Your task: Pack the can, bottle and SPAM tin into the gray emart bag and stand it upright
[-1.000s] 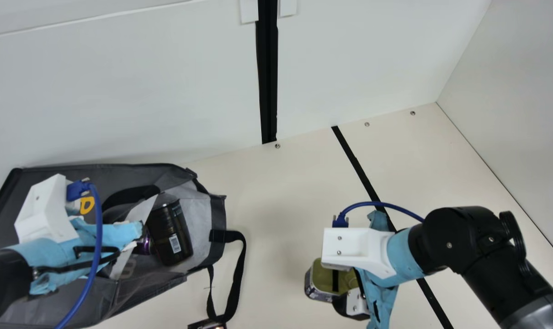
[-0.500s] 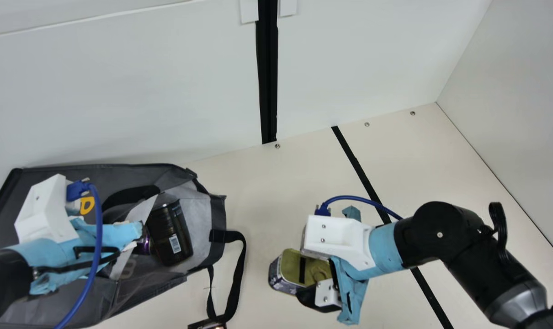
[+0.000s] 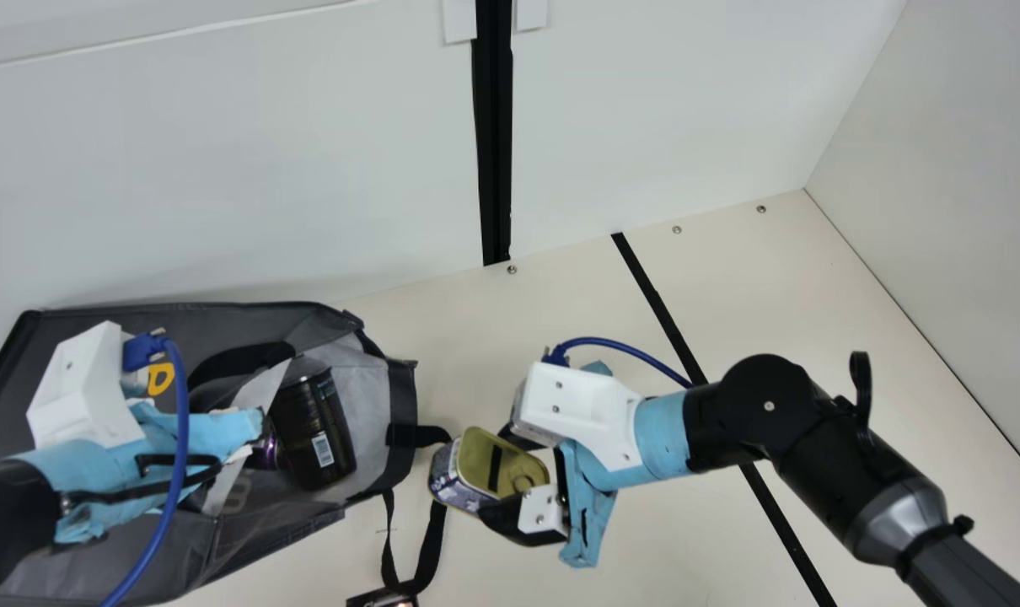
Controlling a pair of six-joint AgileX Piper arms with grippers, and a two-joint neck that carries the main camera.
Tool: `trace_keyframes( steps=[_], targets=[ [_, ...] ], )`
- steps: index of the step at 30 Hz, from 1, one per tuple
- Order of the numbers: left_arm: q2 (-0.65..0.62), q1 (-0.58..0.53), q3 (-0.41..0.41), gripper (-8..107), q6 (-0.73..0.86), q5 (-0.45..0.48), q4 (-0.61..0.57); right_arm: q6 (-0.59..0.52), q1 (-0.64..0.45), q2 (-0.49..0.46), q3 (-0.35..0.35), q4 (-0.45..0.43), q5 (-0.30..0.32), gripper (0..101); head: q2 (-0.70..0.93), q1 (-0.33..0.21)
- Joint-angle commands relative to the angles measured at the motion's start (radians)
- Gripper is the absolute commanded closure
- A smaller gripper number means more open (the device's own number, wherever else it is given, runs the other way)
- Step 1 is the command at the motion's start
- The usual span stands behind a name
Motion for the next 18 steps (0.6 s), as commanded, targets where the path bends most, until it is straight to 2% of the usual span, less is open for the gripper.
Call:
trace_keyframes(
  steps=[1, 18],
  targets=[
    [0.000, 0.000, 0.000, 107, 0.000, 0.000, 0.000, -0.005, 0.013, 0.019, -0.010, 0.019, -0.015, 101, -0.001, -0.023],
    [0.000, 0.000, 0.000, 107, 0.000, 0.000, 0.000, -0.020, 0.132, 0.222, -0.160, 0.094, -0.125, 101, -0.001, -0.023]
  ],
)
